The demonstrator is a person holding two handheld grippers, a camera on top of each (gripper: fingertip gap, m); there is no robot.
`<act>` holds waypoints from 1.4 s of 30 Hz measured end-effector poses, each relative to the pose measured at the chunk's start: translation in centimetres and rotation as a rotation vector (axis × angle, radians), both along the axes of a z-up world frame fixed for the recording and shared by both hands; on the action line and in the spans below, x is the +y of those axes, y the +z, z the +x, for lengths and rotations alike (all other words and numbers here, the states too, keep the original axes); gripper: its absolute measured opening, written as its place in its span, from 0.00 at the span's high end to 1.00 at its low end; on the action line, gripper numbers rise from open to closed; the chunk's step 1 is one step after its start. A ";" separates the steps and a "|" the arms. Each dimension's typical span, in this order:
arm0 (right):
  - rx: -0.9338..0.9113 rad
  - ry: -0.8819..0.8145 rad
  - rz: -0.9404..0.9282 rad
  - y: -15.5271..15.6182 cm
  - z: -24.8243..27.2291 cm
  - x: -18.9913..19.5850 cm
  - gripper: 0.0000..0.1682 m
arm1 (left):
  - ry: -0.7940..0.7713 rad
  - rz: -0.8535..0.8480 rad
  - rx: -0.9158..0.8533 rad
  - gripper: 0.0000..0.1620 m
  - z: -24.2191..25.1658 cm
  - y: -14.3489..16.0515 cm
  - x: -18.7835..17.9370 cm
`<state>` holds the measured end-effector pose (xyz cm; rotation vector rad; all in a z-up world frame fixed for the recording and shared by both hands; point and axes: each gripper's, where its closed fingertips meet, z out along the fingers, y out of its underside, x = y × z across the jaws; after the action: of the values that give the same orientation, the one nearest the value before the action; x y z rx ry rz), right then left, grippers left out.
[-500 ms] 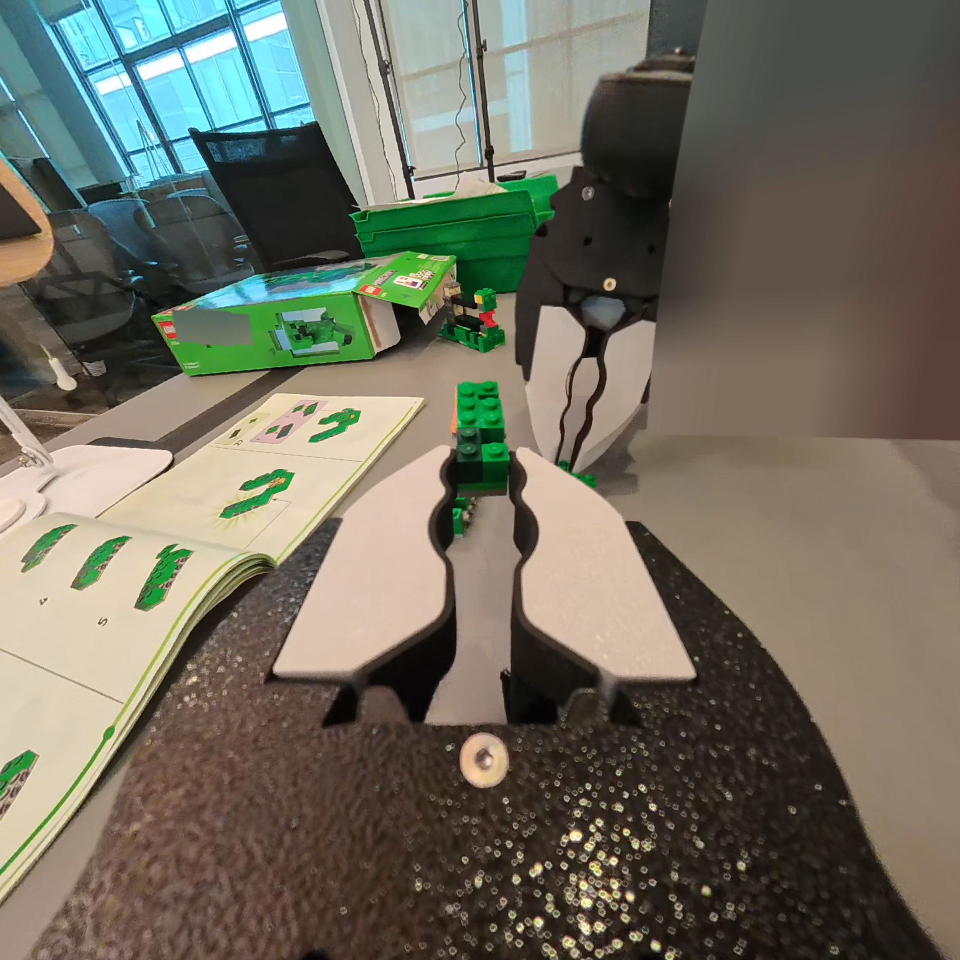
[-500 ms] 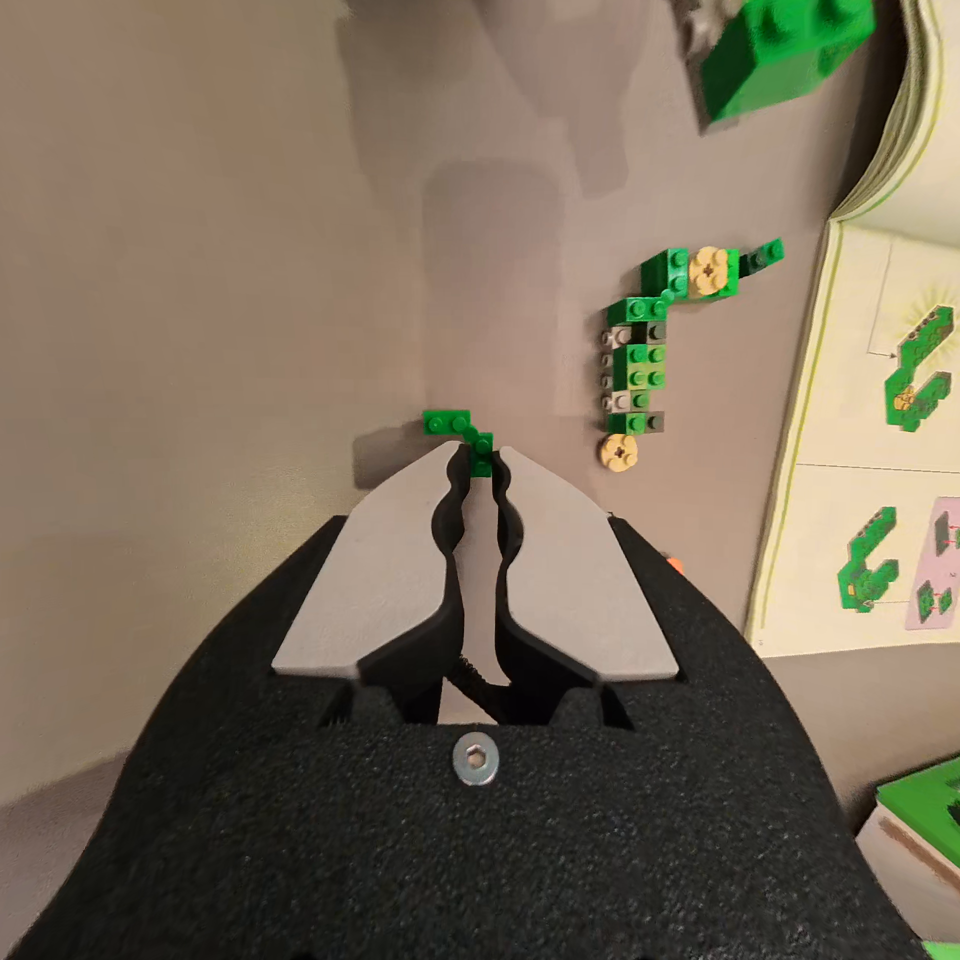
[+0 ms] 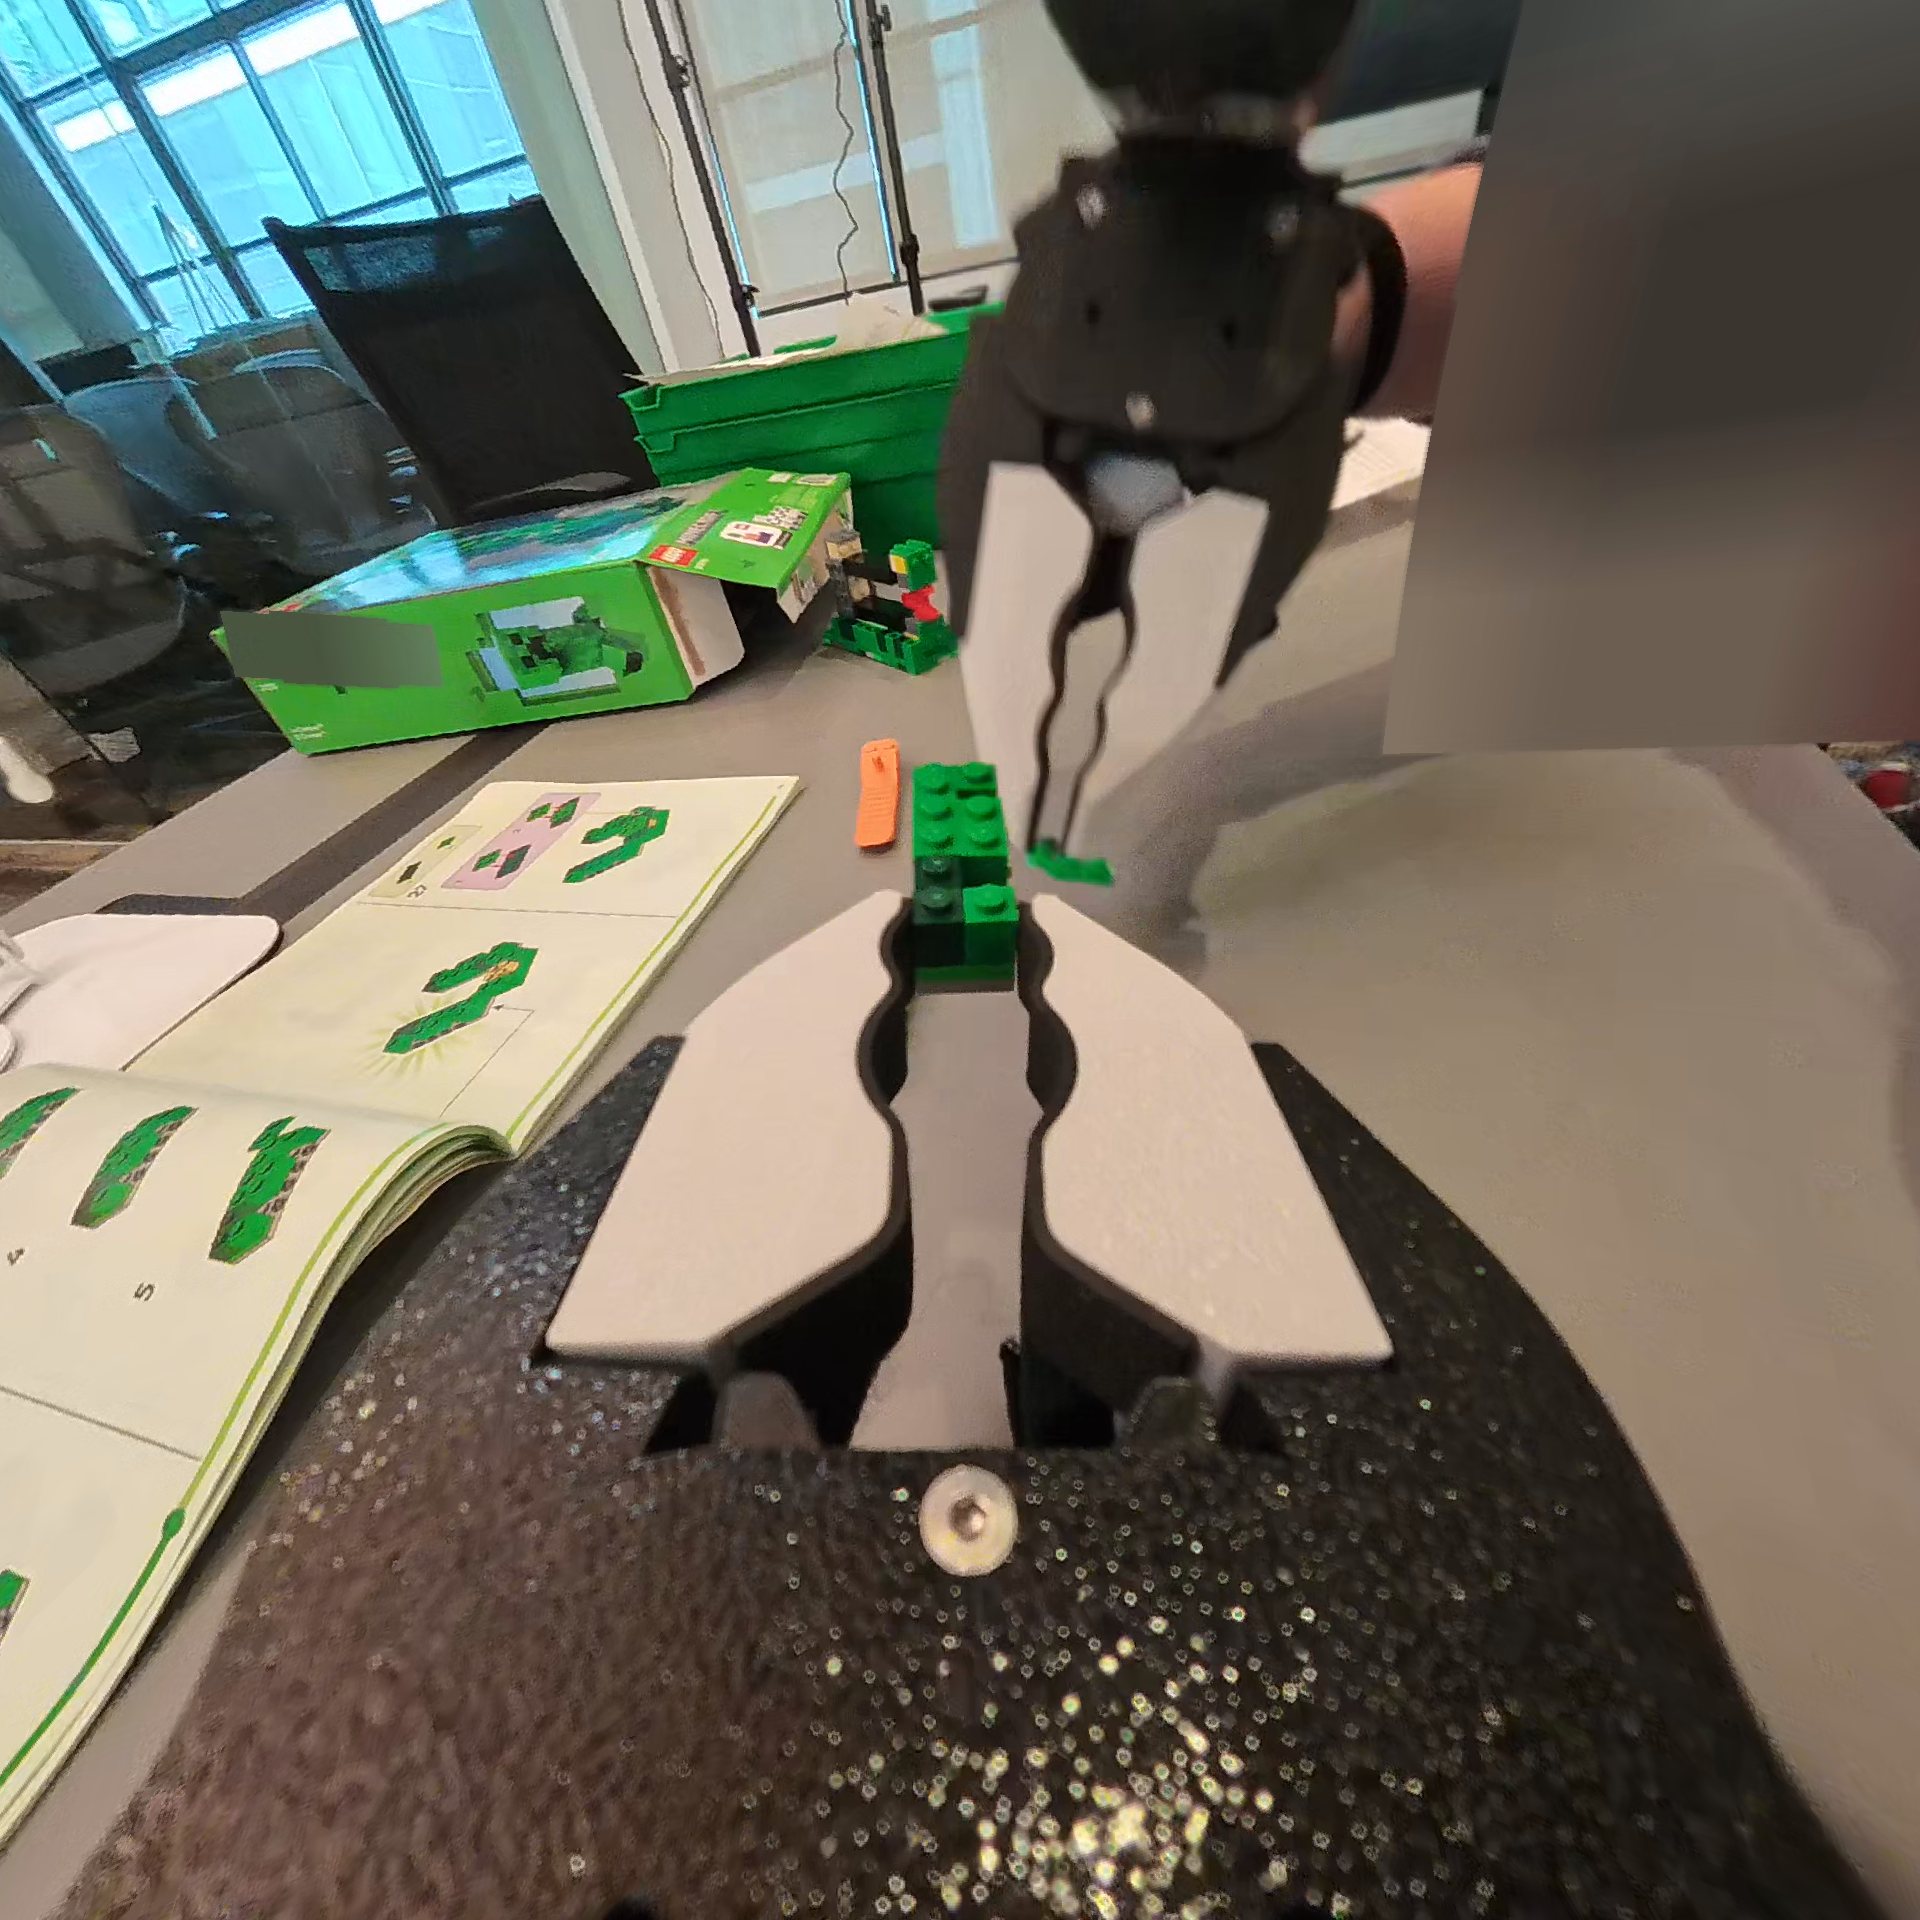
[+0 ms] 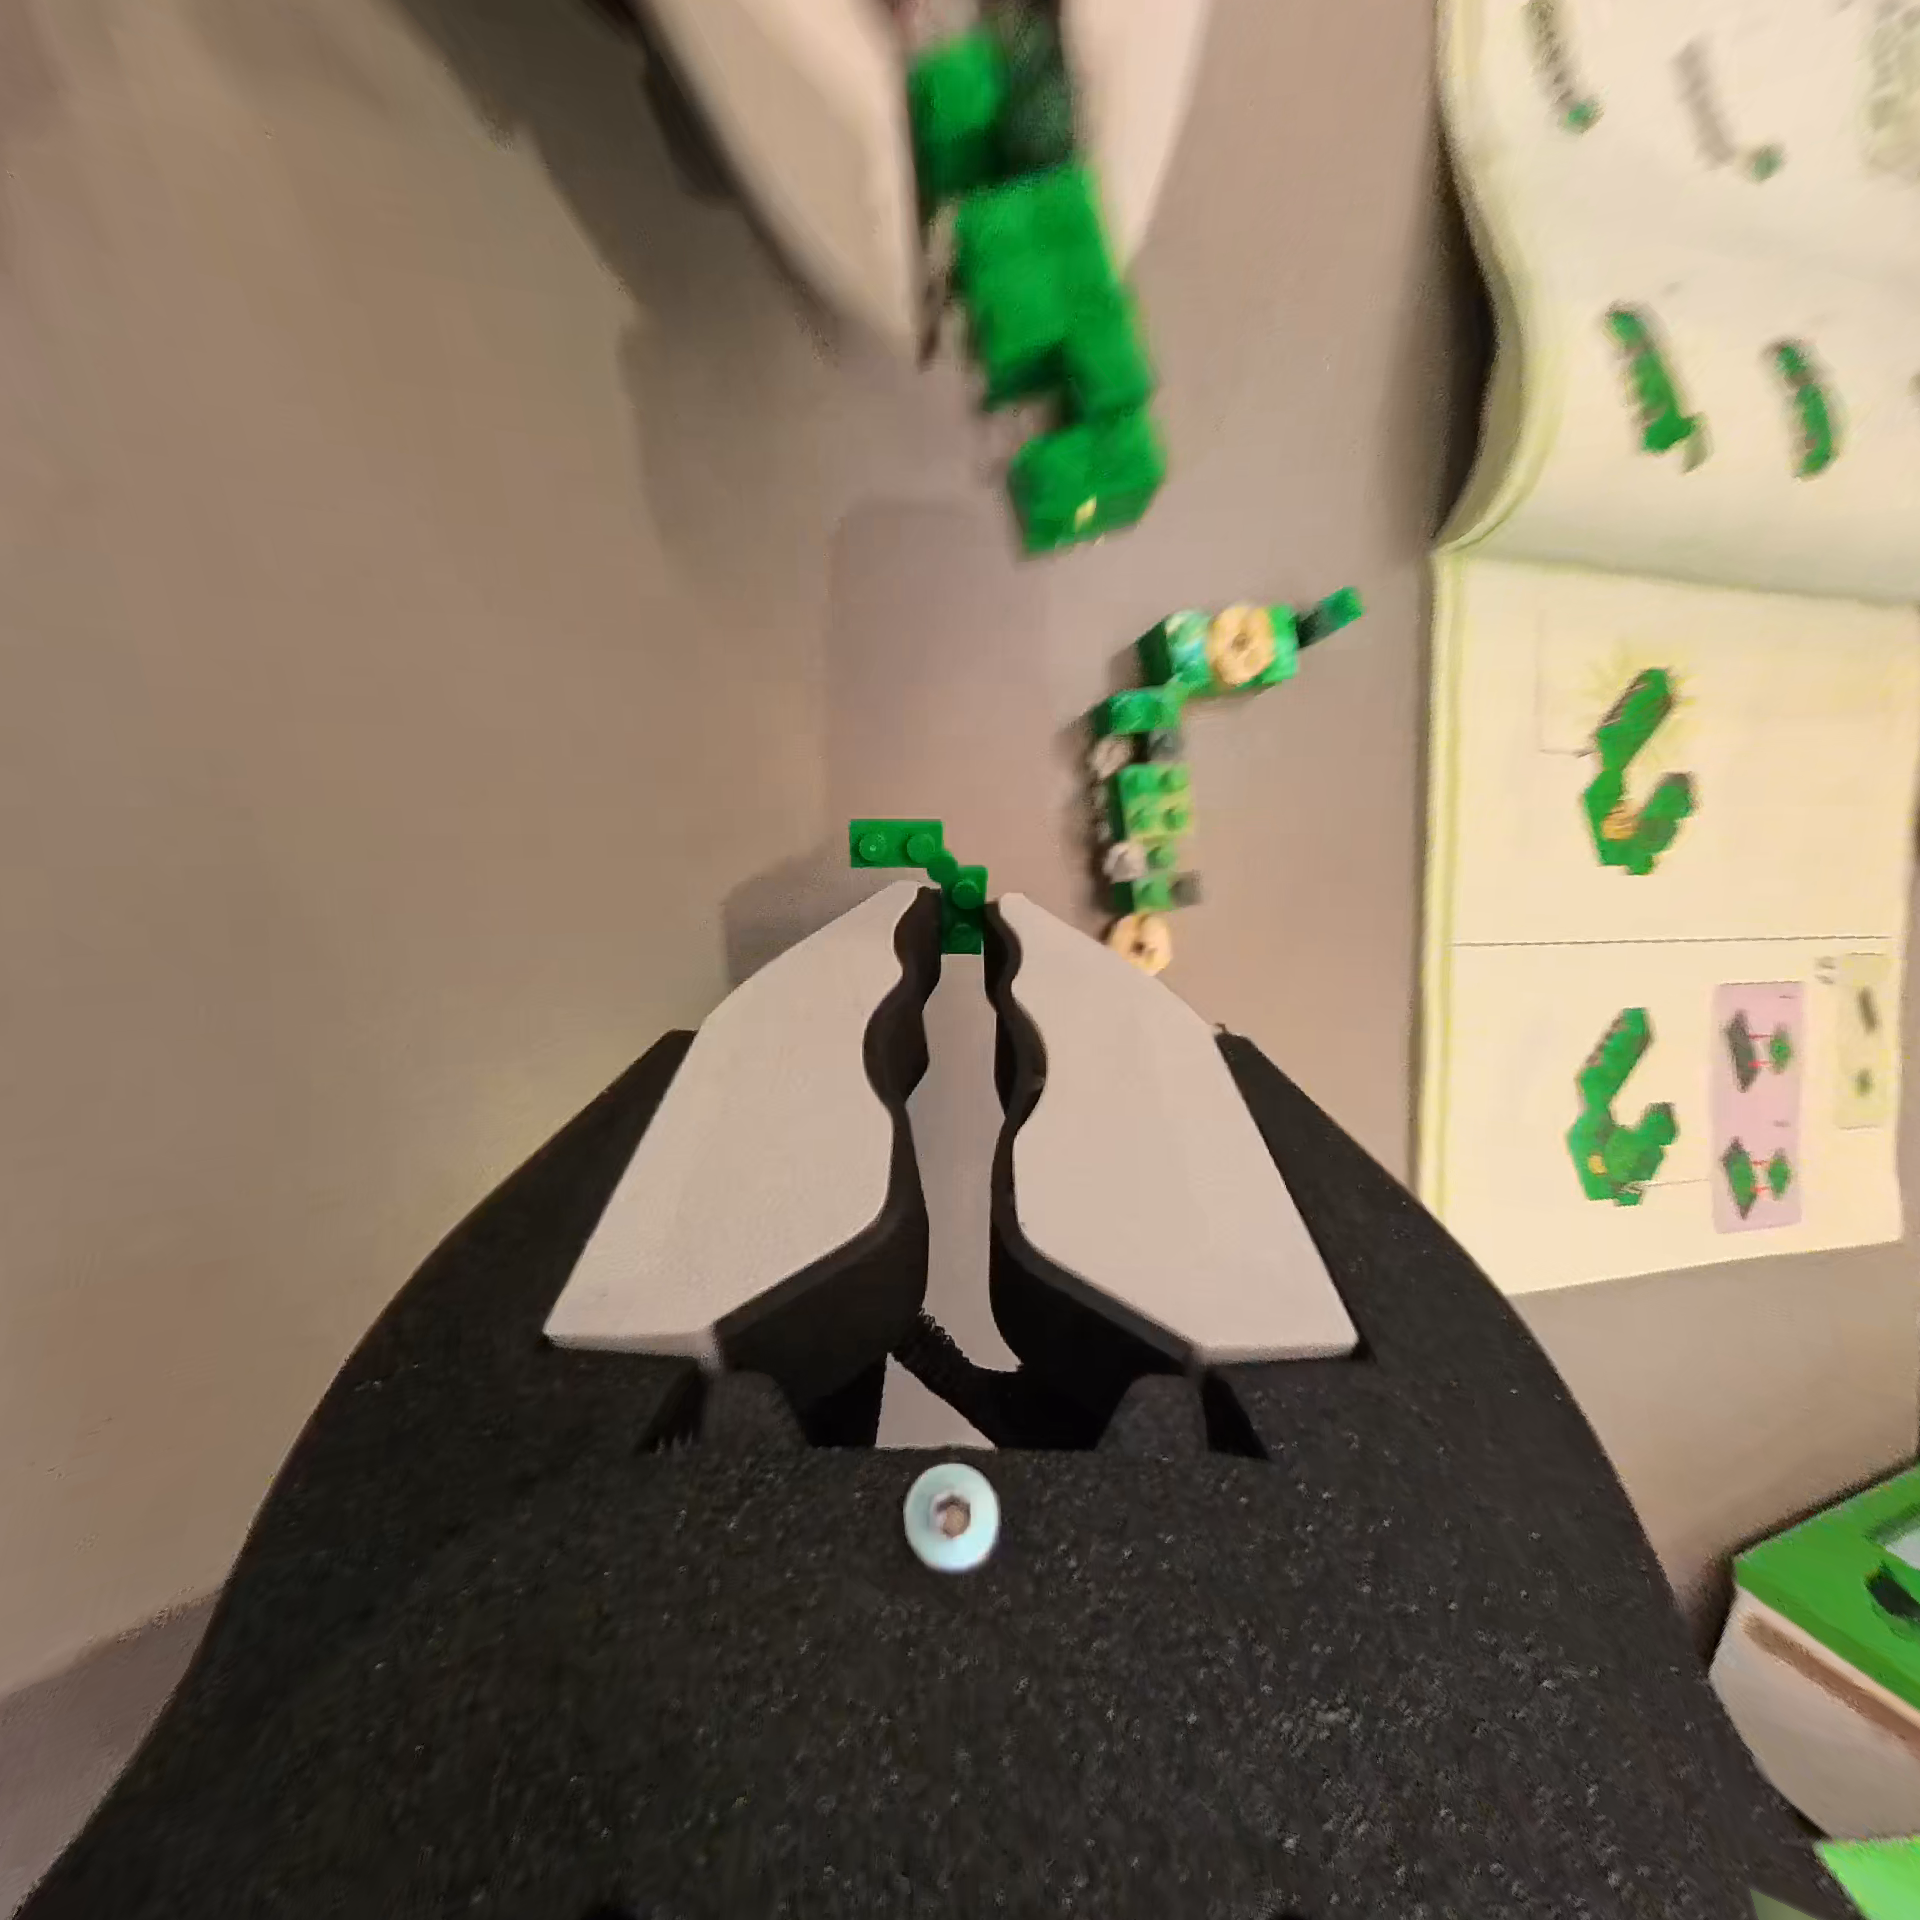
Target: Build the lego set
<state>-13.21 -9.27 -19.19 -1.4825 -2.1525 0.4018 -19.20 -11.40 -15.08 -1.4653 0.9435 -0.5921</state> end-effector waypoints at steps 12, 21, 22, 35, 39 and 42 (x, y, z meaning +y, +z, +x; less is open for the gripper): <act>0.036 0.093 0.077 3.9 -3.0 -0.7 0.96 | -0.053 0.035 0.117 0.89 1.2 -1.2 -0.8; -0.034 0.149 0.291 4.0 -2.7 -0.4 0.96 | -0.048 0.027 0.116 0.89 1.1 -1.2 -0.7; -0.044 0.150 0.305 3.9 -2.7 -0.4 0.96 | -0.047 0.030 0.122 0.89 1.1 -1.3 -0.7; -0.024 0.049 0.649 4.2 -3.3 0.3 0.96 | 0.053 0.143 0.242 0.89 0.6 -1.1 -0.1; 0.002 0.048 0.853 4.5 -3.5 0.3 0.97 | 0.087 0.214 0.301 0.89 0.4 -0.9 0.0; -0.012 0.047 0.947 4.5 -3.5 0.4 0.97 | 0.109 0.257 0.352 0.89 0.4 -1.0 0.1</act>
<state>-16.73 -8.87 -14.70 -0.8722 -1.9281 -0.5568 -18.80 -11.33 -16.10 -1.3997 1.1570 -0.1248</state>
